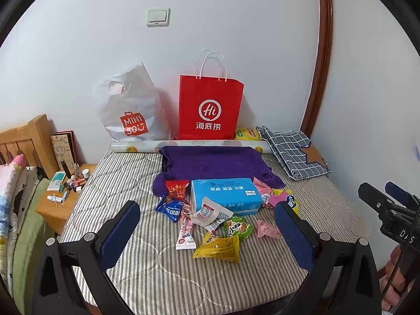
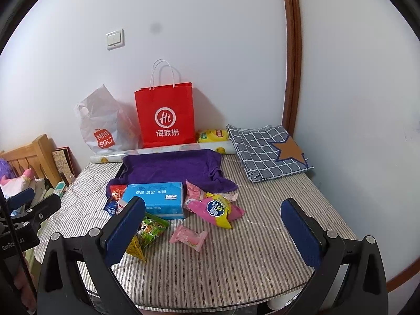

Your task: Organize snacks

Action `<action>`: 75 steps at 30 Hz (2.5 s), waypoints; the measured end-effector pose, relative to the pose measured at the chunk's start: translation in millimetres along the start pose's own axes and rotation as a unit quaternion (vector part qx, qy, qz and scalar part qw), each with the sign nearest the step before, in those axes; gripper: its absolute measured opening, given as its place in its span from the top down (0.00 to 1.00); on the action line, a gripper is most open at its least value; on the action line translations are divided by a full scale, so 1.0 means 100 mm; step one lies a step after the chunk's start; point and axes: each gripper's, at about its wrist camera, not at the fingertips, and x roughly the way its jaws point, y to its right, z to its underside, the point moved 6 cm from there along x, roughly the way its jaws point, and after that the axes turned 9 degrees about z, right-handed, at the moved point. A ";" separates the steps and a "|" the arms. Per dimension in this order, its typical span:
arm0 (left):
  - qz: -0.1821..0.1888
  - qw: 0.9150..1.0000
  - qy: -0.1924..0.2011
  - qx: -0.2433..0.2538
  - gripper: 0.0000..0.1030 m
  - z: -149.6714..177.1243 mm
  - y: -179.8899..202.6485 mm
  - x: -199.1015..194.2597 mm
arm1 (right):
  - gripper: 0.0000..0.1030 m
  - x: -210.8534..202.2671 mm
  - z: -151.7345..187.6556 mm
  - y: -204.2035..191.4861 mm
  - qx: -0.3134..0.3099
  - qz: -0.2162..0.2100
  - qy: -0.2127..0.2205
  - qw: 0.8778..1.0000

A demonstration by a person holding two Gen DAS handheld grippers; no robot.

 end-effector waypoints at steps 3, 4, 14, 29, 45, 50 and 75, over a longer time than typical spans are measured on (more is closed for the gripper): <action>0.000 1.000 0.000 0.000 0.00 0.02 0.00 0.00 | 0.01 0.00 0.00 0.00 0.000 0.000 0.001 1.000; 0.000 1.000 0.000 0.000 0.00 0.02 0.00 -0.01 | 0.01 0.00 -0.01 0.00 0.000 -0.001 0.001 1.000; 0.000 1.000 0.001 -0.003 0.00 0.04 -0.01 0.00 | 0.01 0.01 0.00 0.00 0.002 -0.004 0.002 1.000; 0.003 1.000 0.001 -0.010 0.00 0.04 -0.04 -0.01 | 0.01 -0.02 0.04 -0.05 0.002 -0.008 0.010 1.000; 0.003 1.000 0.004 -0.019 0.00 0.03 -0.09 -0.02 | 0.01 -0.07 0.02 -0.04 0.008 -0.011 0.018 1.000; 0.000 1.000 0.002 -0.020 0.00 0.03 -0.09 -0.02 | 0.01 -0.07 0.02 -0.03 0.010 -0.010 0.018 1.000; -0.025 0.999 -0.035 -0.034 0.01 0.18 -0.41 0.41 | 0.01 0.34 0.22 -0.10 0.002 -0.007 -0.002 1.000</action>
